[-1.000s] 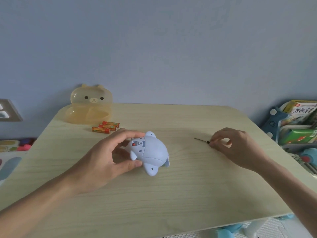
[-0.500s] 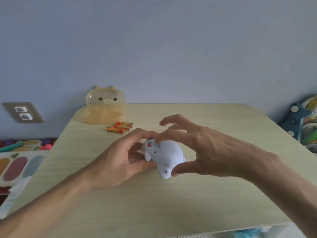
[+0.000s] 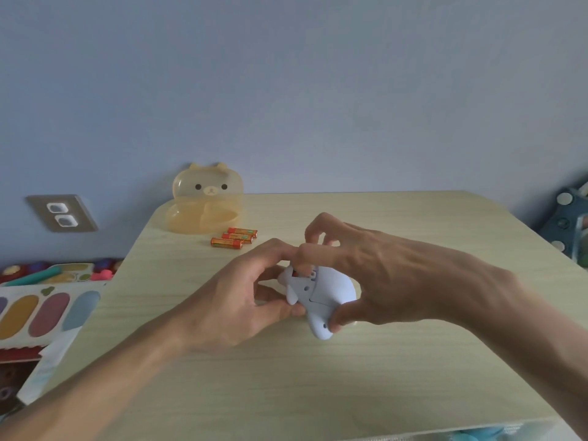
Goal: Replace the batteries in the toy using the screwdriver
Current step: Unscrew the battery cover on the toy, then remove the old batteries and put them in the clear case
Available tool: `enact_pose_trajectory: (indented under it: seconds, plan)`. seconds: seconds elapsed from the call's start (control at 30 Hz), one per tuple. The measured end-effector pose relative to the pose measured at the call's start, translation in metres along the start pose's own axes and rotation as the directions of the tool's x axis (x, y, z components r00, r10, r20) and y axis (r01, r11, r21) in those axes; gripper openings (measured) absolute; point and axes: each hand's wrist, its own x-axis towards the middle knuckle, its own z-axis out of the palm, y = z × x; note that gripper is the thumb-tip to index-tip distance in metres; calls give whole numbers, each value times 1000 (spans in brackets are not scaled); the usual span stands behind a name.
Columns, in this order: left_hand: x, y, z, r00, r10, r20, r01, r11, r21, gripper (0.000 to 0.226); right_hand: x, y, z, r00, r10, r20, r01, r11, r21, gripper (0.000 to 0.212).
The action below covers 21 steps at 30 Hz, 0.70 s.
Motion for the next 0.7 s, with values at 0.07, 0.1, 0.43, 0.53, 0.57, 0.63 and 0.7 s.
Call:
enact_pose_trajectory:
  seconds: [0.07, 0.1, 0.43, 0.53, 0.57, 0.63, 0.7]
  plan:
    - [0, -1, 1, 1000, 3, 9, -2, 1000, -9, 38, -1, 1, -1, 1000, 23, 12, -23, 999, 23, 64]
    - [0, -2, 1, 1000, 0, 7, 1, 1000, -16, 38, -1, 1, -1, 999, 31, 15, -32, 999, 38, 63]
    - [-7, -14, 0, 999, -35, -30, 33, 995, -91, 46, -16, 13, 4, 956, 58, -287, 28, 958, 286, 56]
    - [-8, -17, 0, 998, -49, -26, 46, 993, -106, 48, -32, 34, -5, 932, 179, -314, -75, 945, 317, 61]
    - [-8, -18, 0, 998, -55, -26, 52, 993, -106, 49, -39, 42, -5, 937, 234, -261, -162, 950, 268, 61]
    - [-9, -18, 0, 998, -65, -24, 61, 991, -116, 51, -50, 56, 2, 931, 332, -154, -305, 936, 176, 57]
    - [-9, -19, 0, 997, -71, -22, 68, 990, -127, 52, -56, 65, 14, 924, 376, -73, -361, 919, 156, 56]
